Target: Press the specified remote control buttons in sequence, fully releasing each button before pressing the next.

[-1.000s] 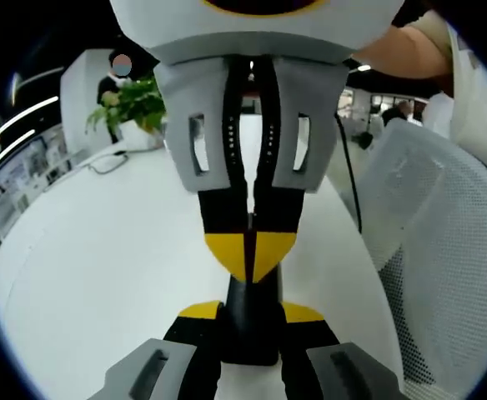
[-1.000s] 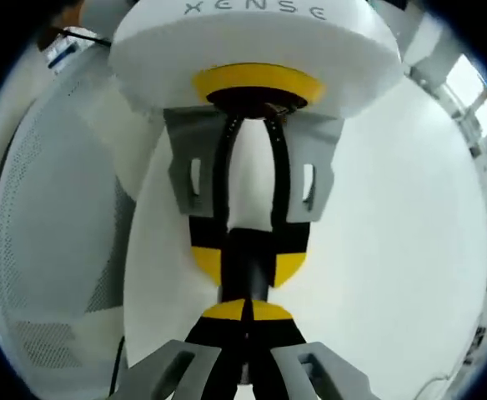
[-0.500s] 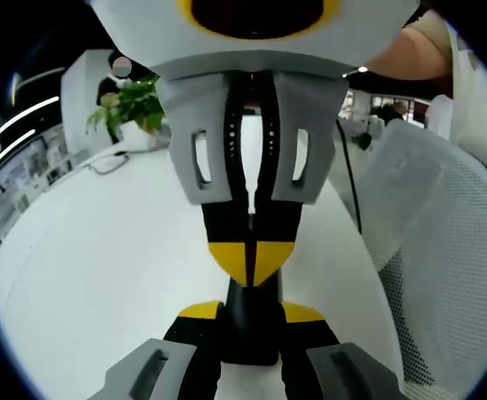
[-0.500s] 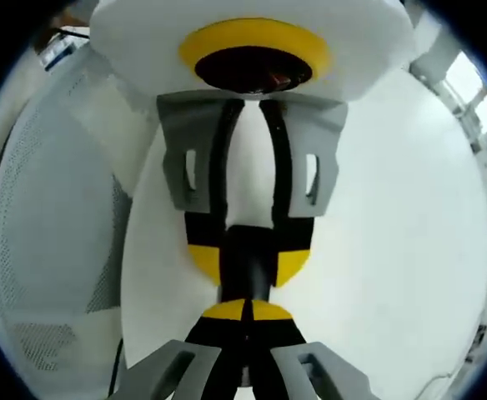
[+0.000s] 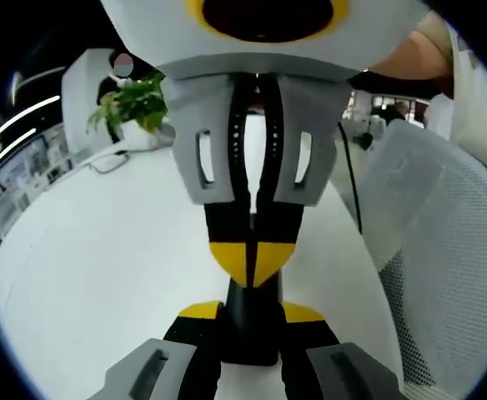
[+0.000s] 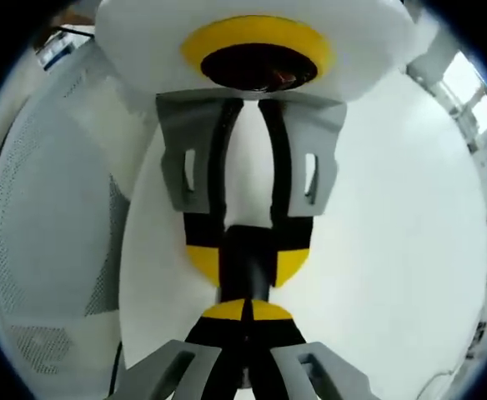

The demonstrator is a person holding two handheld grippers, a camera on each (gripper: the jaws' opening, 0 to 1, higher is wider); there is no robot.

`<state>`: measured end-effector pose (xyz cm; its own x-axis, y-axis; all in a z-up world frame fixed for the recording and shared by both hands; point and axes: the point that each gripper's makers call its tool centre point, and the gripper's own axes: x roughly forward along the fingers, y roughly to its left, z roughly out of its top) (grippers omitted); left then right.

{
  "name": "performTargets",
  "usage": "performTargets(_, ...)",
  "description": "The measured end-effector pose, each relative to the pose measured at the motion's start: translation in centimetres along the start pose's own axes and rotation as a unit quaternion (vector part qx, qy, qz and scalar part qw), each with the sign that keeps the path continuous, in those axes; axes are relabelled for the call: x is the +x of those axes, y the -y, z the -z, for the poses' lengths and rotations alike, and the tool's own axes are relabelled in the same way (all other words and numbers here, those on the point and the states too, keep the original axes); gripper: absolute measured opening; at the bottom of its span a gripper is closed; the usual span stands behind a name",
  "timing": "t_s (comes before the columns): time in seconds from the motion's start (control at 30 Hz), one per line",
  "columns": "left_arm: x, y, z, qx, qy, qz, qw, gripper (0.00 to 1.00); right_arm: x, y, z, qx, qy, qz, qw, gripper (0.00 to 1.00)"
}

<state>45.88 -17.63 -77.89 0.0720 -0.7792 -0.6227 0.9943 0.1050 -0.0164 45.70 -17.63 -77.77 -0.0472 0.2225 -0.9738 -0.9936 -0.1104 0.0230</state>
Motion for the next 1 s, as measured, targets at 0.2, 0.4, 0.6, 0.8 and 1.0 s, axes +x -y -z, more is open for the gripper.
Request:
performTargets(0.2,0.0,0.1,-0.1,-0.001,-0.001,-0.001,1.0000,0.25,-0.1,0.0,0.1,0.015,0.024,-0.003,0.9996,0.00)
performTargets(0.4,-0.1,0.2,-0.1,-0.001,-0.004,-0.001,1.0000,0.25,-0.1,0.1,0.0,-0.006,0.021,-0.001,0.9998,0.00)
performTargets(0.6,0.1,0.0,0.0,-0.001,-0.005,-0.002,1.0000,0.25,-0.9,0.3,-0.3,-0.005,0.030,0.004,0.9995,0.03)
performTargets(0.8,0.1,-0.2,0.1,-0.001,-0.004,-0.001,1.0000,0.25,-2.1,0.4,-0.7,-0.004,0.042,0.005,0.9991,0.11)
performTargets(1.0,0.1,-0.1,0.0,0.000,-0.005,-0.001,1.0000,0.25,-2.9,0.5,-1.1,-0.009,0.049,0.006,0.9988,0.16)
